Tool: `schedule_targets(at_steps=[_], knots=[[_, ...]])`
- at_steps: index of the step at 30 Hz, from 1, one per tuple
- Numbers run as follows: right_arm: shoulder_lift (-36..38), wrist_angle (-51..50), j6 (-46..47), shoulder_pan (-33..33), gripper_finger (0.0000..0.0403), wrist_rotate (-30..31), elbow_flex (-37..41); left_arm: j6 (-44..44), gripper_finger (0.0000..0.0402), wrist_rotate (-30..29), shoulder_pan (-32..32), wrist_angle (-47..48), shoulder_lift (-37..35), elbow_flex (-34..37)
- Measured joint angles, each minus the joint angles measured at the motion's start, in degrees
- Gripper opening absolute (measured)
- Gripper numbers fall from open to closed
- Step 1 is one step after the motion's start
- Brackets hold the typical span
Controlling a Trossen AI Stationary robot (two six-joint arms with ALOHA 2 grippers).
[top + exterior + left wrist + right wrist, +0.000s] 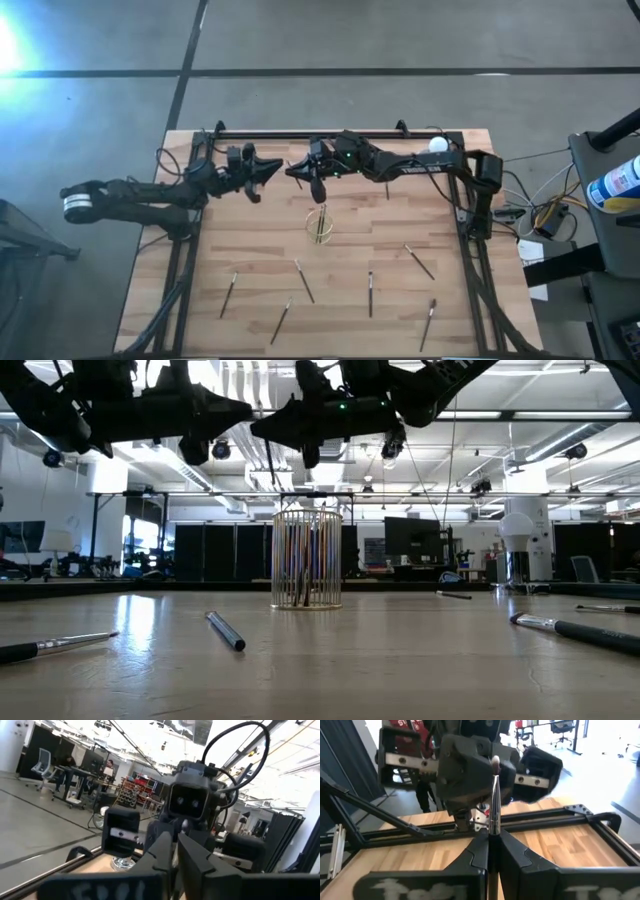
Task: Pick & Place Makeup Brushes
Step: Put the eyeshadow brush into the gold makeup brush holder
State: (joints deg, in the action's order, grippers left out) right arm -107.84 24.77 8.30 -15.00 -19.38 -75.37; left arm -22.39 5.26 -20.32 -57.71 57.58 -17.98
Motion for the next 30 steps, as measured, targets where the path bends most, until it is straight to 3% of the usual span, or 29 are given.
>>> schedule_targets(at_steps=[10,19,25,30], knots=[[4.08,0.59,-0.14,1.24,0.0013,2.74,6.19,3.64,0.0086,0.67,0.00,6.46,-2.40,0.13],[17.22,2.78,-1.64,7.02,0.0013,16.97,20.32,7.13,0.0090,0.71,0.00,9.70,-2.38,0.44],[20.32,18.24,4.73,13.39,0.0013,25.74,31.83,8.69,0.0090,0.69,-0.11,10.74,-2.12,0.44],[14.42,29.65,7.42,16.35,0.0013,29.99,35.21,8.78,0.0090,0.68,-0.13,10.52,-1.66,0.44]])
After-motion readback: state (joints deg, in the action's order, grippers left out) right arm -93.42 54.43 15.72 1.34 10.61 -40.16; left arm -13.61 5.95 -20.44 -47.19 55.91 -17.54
